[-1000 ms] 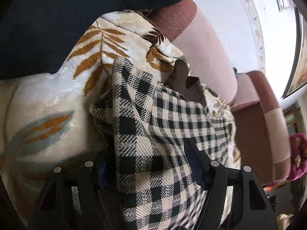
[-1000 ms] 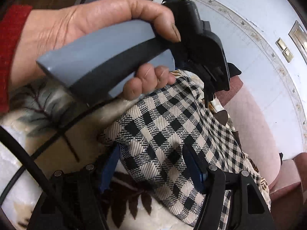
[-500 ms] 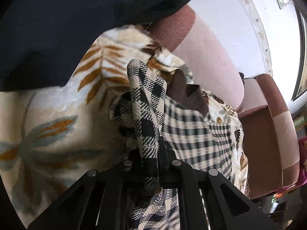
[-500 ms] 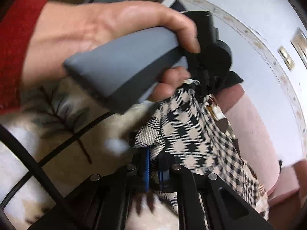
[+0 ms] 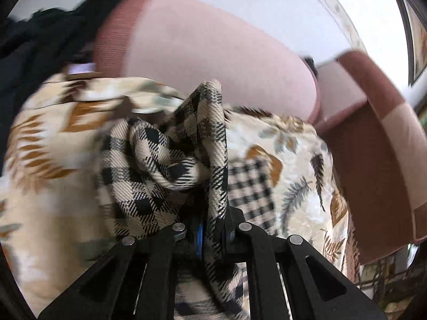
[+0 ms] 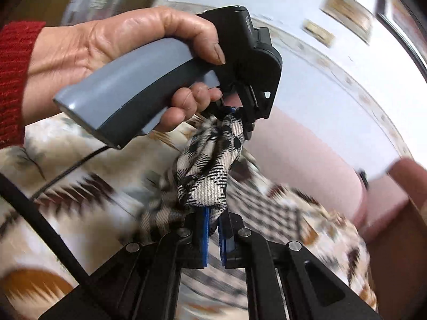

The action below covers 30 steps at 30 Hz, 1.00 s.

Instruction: Fold large clothes

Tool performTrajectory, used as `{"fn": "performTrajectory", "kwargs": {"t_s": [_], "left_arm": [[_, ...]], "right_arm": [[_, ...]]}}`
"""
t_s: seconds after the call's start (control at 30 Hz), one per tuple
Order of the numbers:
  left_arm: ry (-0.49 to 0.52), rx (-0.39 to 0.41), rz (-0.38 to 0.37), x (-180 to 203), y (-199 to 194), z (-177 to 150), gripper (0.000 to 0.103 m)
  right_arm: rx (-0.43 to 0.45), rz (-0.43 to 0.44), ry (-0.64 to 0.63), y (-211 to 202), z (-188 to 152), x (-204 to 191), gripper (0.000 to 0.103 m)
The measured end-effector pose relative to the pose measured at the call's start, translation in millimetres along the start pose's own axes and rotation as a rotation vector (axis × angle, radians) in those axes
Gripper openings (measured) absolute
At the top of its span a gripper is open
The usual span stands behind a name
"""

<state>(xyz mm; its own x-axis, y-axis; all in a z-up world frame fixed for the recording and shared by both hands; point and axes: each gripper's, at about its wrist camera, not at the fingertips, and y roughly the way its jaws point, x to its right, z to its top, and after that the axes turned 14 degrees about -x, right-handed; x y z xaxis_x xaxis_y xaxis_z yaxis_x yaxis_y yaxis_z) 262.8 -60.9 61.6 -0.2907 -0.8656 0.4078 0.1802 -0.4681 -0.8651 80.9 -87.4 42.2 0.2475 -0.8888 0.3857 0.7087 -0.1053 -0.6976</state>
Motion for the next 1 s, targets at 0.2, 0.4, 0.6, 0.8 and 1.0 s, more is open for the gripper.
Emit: {"fn": "performTrajectory", "kwargs": {"t_s": [0.2,0.4,0.6,0.8,1.0], "left_arm": [[0.064,-0.084,0.026,69,79,8,0.01],[0.045,-0.097,-0.06,85,77,-2,0.037],[0.043,0.056,0.054,56,-2,-28,0.055],[0.016,0.073,0.176,11,-17,-76,0.055],[-0.024,-0.025,0.176,-9,27,-109,0.049]], "right_arm": [[-0.166,0.066,0.229,48,-49,87,0.006],[-0.31,0.236,0.356,78,-70,118,0.007],[-0.319,0.368,0.421,74,-80,159,0.029],[-0.152,0.517,0.702,72,-83,216,0.055],[-0.155,0.674,0.834,128,-63,214,0.048]]}}
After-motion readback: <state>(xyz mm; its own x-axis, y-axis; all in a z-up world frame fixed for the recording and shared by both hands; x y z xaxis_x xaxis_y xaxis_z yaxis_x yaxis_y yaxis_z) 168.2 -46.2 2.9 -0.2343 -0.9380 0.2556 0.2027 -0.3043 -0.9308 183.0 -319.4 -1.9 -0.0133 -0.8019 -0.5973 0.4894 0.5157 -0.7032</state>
